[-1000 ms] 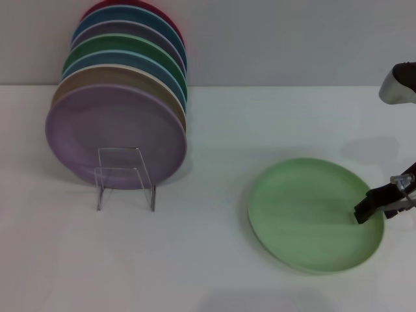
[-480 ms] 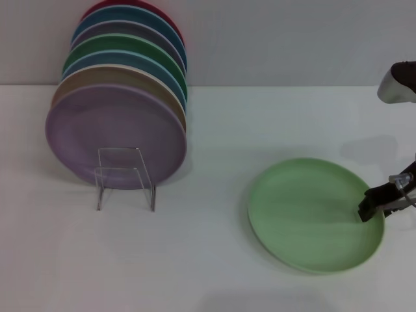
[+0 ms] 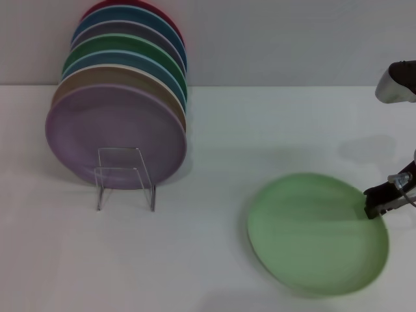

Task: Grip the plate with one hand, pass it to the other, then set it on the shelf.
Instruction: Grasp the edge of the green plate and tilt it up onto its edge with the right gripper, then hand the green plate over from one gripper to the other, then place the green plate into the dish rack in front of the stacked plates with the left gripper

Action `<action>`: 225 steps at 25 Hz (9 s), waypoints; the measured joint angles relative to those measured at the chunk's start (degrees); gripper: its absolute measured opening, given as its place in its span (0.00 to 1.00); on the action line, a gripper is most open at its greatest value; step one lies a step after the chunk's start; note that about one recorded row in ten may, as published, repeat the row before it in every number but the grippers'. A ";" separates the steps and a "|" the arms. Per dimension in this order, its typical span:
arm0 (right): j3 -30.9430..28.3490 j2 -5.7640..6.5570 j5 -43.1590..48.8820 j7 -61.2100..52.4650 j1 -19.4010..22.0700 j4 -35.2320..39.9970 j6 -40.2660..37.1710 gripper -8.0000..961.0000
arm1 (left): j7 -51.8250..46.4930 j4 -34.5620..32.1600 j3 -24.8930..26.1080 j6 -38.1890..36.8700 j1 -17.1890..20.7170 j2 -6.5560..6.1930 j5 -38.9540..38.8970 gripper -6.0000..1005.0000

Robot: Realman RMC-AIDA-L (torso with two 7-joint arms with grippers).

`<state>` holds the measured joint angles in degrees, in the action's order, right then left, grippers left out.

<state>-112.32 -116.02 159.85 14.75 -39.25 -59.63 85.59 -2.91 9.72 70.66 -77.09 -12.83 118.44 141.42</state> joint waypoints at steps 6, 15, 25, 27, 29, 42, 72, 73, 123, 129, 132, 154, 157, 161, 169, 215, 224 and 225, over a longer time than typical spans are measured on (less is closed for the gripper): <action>0.31 -0.15 0.10 0.34 1.01 -3.28 0.01 0.05 | 0.02 0.54 -0.01 -0.24 0.00 0.03 0.00 0.86; 1.04 -2.39 -2.06 4.02 5.47 -15.98 0.39 0.04 | -0.44 1.71 -1.99 -4.11 0.76 -0.01 0.09 0.86; 2.95 -2.87 -7.19 6.78 12.01 -29.22 -0.22 0.03 | -0.73 6.72 -2.99 -8.99 2.77 -0.23 1.47 0.86; 3.03 -2.91 -8.52 8.02 13.57 -31.86 -0.61 0.03 | -0.89 7.05 -2.99 -9.36 2.77 -0.23 1.50 0.86; 3.52 -3.00 -12.69 10.93 17.25 -37.29 -2.51 0.03 | -1.35 9.88 -2.99 -9.83 3.46 -0.38 2.68 0.86; 8.95 -3.43 -41.98 40.03 37.64 -39.60 -24.71 0.03 | -10.61 44.89 -1.62 12.87 11.84 -9.17 22.63 0.86; -0.44 -3.03 -82.68 103.61 30.47 2.90 -28.37 0.03 | 40.47 103.77 15.15 126.91 3.36 0.06 -1.98 0.86; -0.42 -3.03 -82.90 104.58 30.04 3.42 -28.25 0.03 | 40.53 103.28 15.06 126.93 2.83 -0.17 -2.54 0.86; 3.11 -3.28 -87.33 111.29 23.52 8.02 -25.51 0.03 | 39.51 89.61 7.78 126.15 -4.45 -0.05 -0.43 0.76; 3.07 -3.25 -87.38 111.22 23.55 8.05 -25.47 0.03 | 39.35 89.82 7.75 126.19 -4.24 -0.10 0.05 0.74; 3.07 -3.25 -87.38 110.95 23.41 8.05 -25.55 0.03 | 39.42 90.15 7.69 126.19 -3.96 -0.14 0.05 0.72; 3.25 -3.24 -88.55 111.32 24.70 8.27 -20.98 0.03 | 41.04 90.74 6.64 124.52 -4.60 -0.13 1.49 0.15; 3.17 -3.14 -94.00 112.60 27.17 8.43 -15.93 0.03 | 41.53 91.36 6.49 123.23 -4.01 -0.13 1.11 0.09; 2.46 -3.09 -96.37 112.76 28.65 8.64 -13.63 0.11 | 41.77 91.97 6.25 122.50 -3.59 -0.15 0.99 0.07; -1.77 -3.30 -106.47 113.46 31.48 16.18 -7.87 0.28 | 43.66 95.83 4.79 117.31 0.45 -0.28 0.83 0.06; -9.64 -3.61 -112.87 126.05 30.82 33.37 2.57 0.67 | 18.23 -2.25 -7.93 -26.15 -11.24 -5.91 24.08 0.08; -9.67 -3.60 -112.83 126.05 30.86 33.36 5.15 0.67 | 20.98 -3.50 -9.70 -25.72 -11.62 -7.16 24.08 0.10; -9.67 -3.60 -112.82 126.05 30.87 33.36 5.38 0.67 | 21.00 -4.19 -9.72 -25.71 -11.84 -7.18 24.08 0.10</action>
<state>-121.99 -119.62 47.02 140.79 -8.38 -26.28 90.97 18.09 5.53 60.94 -102.80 -24.67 111.25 165.50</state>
